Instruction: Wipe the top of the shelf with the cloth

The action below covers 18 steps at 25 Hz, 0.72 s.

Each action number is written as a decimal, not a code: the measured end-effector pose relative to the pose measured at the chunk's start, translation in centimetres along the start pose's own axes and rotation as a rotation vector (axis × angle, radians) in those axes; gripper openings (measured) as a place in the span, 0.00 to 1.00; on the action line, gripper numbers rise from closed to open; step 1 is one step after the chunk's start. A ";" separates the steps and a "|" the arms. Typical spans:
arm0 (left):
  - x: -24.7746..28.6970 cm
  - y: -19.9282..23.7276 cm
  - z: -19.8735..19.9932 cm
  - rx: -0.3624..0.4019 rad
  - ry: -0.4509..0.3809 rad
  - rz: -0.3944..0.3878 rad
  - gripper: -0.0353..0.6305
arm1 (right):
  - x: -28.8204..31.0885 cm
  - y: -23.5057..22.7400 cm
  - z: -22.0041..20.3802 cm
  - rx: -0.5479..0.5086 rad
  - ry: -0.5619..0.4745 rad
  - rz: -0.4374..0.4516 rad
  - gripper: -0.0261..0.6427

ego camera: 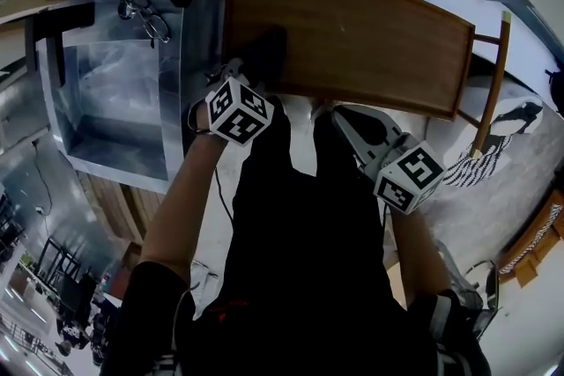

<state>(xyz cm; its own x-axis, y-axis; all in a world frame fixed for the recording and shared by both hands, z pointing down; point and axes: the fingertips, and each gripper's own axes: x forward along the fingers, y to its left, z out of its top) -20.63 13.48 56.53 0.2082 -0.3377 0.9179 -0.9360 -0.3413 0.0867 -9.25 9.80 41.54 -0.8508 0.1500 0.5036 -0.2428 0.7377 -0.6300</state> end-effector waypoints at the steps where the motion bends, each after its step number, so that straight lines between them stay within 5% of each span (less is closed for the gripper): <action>1: 0.4 -0.4 -0.1 0.005 0.006 -0.010 0.11 | -0.2 -0.1 -0.2 0.003 0.000 -0.003 0.05; 18: 5.8 -5.6 2.2 0.050 0.063 -0.106 0.11 | -6.6 -4.1 -1.9 0.062 -0.076 -0.076 0.05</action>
<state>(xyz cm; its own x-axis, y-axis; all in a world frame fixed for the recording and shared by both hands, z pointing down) -13.52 11.53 60.50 0.2853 -0.2427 0.9272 -0.8941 -0.4159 0.1663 -1.79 7.08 41.92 -0.8613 0.0432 0.5063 -0.3340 0.7027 -0.6282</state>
